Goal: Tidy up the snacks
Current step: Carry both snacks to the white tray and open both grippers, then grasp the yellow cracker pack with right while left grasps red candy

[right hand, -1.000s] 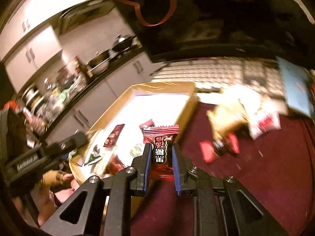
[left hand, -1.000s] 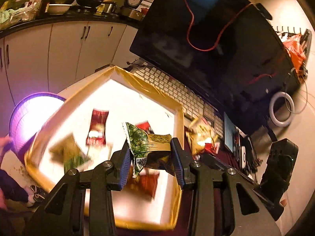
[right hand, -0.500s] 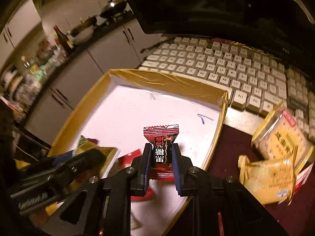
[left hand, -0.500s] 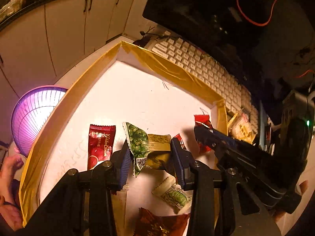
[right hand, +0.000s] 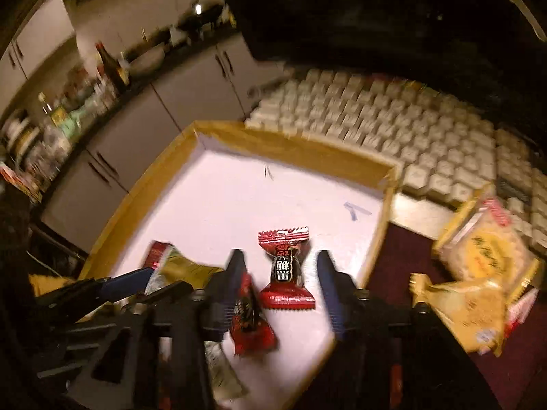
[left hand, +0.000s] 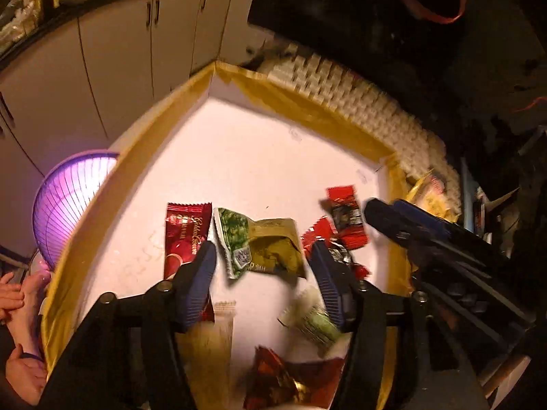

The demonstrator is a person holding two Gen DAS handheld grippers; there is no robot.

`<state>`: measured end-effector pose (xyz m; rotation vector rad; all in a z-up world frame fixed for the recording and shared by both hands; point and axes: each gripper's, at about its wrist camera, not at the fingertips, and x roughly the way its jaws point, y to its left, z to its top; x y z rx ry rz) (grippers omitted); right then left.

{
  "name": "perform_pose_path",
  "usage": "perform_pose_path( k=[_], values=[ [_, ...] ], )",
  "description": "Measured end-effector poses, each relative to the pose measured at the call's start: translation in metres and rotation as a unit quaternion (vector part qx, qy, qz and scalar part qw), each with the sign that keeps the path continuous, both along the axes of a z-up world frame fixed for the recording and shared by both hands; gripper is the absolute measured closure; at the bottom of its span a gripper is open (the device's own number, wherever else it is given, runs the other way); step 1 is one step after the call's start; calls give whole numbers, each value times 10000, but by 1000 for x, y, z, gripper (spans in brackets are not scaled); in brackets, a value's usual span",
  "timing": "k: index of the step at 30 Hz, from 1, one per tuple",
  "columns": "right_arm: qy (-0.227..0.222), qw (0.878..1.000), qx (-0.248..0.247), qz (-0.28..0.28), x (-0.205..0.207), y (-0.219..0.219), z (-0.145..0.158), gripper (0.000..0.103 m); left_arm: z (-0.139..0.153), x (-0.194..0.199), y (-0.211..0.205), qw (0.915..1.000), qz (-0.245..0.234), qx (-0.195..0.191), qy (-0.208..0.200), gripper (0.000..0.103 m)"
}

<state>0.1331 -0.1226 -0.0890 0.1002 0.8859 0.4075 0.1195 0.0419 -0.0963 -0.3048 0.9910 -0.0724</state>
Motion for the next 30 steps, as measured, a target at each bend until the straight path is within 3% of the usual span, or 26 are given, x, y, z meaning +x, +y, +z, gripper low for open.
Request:
perform_pose_path(
  k=[3,5,7,11,14,19,25,30],
  values=[
    [-383,9981,455,-183,-39,-37,22,38,21,-27,-2,9982,256,51,-534,38],
    [-490,9942,935,-194,-67,-62,27,31,33,-51,-12,9952,257,175,-929,28],
    [-432,9905,1228,-434,-90,-85,23,30,38,-76,-24,9921,209,182,-1222,27],
    [-166,9871,1309,-911,-110,-135,-4,29,29,-109,-52,9912,-211,-233,-1289,27],
    [61,9865,1206,-1104,-109,-157,-19,29,17,-118,-79,9909,-624,-294,-1156,27],
    [139,9807,1383,-1371,-95,-184,-25,29,10,-126,-111,9876,-1087,-43,-1134,27],
    [328,9772,1621,-1330,-56,-182,-23,31,11,-128,-115,9872,-1112,-17,-1140,27],
    [421,9759,1500,-1529,-20,-172,-27,36,11,-130,-114,9881,-1062,-24,-1114,27]
  ],
)
